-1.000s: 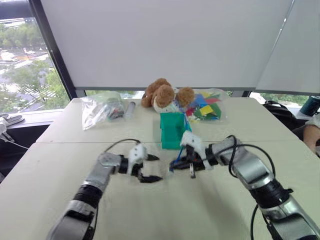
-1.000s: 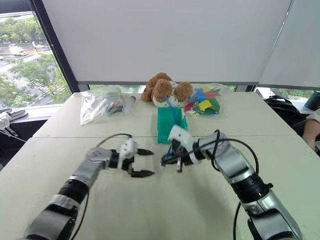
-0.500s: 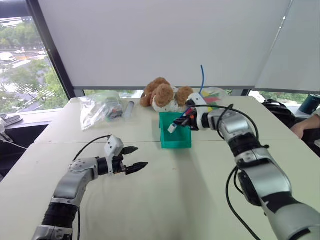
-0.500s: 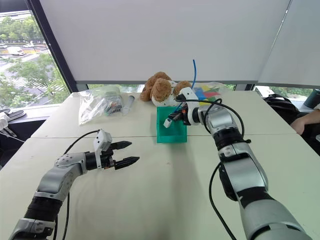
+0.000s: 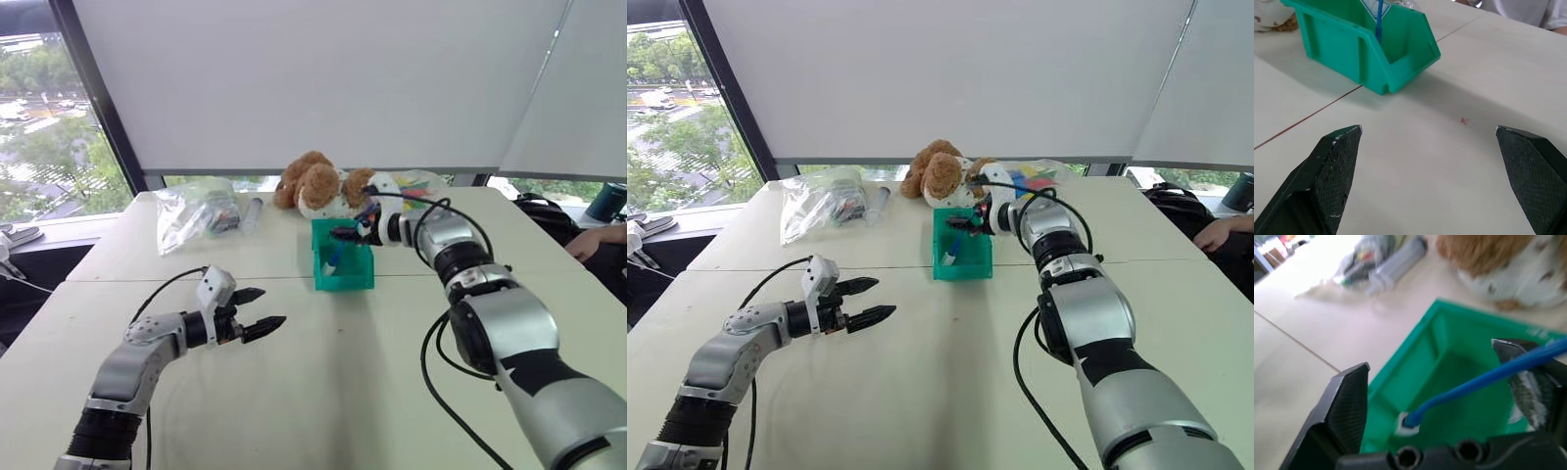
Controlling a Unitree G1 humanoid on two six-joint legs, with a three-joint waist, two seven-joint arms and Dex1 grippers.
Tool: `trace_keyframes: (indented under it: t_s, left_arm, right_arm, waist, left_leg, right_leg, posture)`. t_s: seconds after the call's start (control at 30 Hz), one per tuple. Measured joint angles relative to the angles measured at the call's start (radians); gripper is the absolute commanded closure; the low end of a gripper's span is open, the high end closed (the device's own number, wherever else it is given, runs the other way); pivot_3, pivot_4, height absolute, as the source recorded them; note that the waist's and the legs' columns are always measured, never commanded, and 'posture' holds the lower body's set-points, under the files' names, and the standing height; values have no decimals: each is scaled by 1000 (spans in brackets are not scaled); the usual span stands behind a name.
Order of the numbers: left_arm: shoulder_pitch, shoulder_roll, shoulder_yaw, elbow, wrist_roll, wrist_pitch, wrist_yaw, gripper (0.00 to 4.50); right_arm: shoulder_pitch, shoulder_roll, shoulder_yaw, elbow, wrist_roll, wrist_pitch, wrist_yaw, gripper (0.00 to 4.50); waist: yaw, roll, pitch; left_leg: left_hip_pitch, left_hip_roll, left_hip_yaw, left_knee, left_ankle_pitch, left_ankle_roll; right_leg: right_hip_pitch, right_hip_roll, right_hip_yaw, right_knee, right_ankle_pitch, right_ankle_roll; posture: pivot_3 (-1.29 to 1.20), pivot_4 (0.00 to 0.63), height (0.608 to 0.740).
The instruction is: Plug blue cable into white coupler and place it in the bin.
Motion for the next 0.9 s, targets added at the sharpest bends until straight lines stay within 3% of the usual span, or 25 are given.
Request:
trace_keyframes:
  t_s: [0.43, 0.5, 0.73, 0.9]
  left_arm:
    - [18, 19, 7, -42, -39, 33, 29, 0]
    - [29, 22, 5, -44, -41, 38, 28, 0]
    - [16, 97, 8, -63, -62, 61, -11, 0]
    - [11, 143, 30, -91, -92, 91, -27, 0]
  right_arm:
    - [67, -353, -185, -256, 69, 215, -74, 55]
    - [150, -407, -178, -399, 86, 272, -10, 55]
    - [712, -520, -132, -1195, 299, 510, 258, 55]
    - [910, -531, -181, -1509, 425, 596, 263, 55]
  waist:
    - [2, 4, 2]
    - [2, 4, 2]
    - [2, 5, 3]
    - [8, 4, 3]
  left_leg:
    - [0, 0, 1, 0, 0, 0]
    - [0, 1, 2, 0, 0, 1]
    - [1, 2, 2, 2, 0, 2]
    - [1, 2, 1, 4, 0, 2]
  right_leg:
    - [0, 0, 0, -1, 0, 0]
    - [0, 1, 0, -1, 0, 0]
    - [1, 2, 0, 1, 0, 0]
    - [3, 2, 0, 1, 0, 0]
  posture:
    - [0, 150, 740]
    - [0, 150, 740]
    - [0, 150, 740]
    - [0, 150, 740]
